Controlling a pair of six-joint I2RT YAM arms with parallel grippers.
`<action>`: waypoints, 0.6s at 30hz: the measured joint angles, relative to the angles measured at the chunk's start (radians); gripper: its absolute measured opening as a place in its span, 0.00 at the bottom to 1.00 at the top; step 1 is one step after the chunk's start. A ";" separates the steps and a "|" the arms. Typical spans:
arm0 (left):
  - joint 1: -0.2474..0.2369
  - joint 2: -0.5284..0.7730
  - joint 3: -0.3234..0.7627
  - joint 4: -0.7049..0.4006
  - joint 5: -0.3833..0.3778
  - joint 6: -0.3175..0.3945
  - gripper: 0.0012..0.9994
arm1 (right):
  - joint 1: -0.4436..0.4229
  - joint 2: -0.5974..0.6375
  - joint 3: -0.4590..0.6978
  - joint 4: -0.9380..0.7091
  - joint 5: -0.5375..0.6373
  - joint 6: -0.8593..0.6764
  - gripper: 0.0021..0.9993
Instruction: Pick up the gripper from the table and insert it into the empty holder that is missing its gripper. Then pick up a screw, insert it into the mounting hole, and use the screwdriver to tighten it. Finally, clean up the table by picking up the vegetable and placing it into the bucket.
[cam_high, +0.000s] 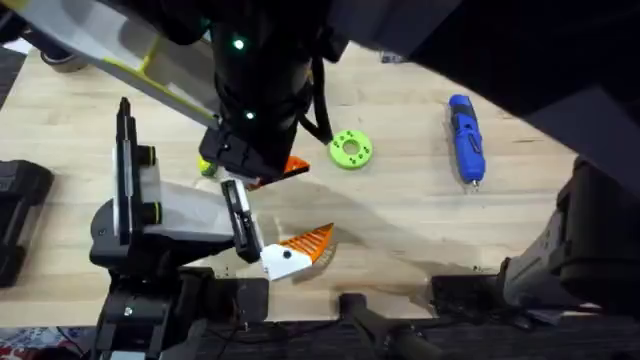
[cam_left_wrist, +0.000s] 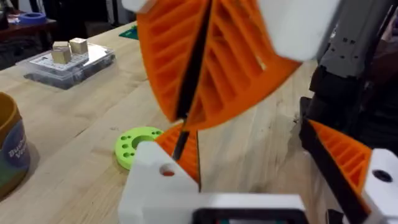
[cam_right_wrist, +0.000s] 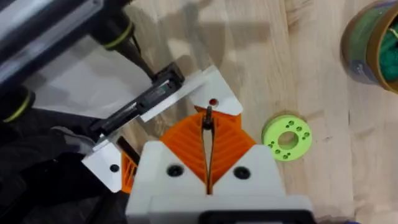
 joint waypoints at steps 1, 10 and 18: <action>0.000 0.000 0.000 0.000 0.000 0.000 0.99 | 0.000 0.000 0.000 0.000 0.000 -0.003 0.01; 0.000 0.000 0.000 0.000 0.000 0.000 0.99 | 0.000 0.000 0.000 -0.004 0.000 -0.052 0.01; 0.000 0.000 0.000 0.000 0.000 0.000 0.99 | 0.000 0.000 0.000 -0.017 0.000 -0.080 0.01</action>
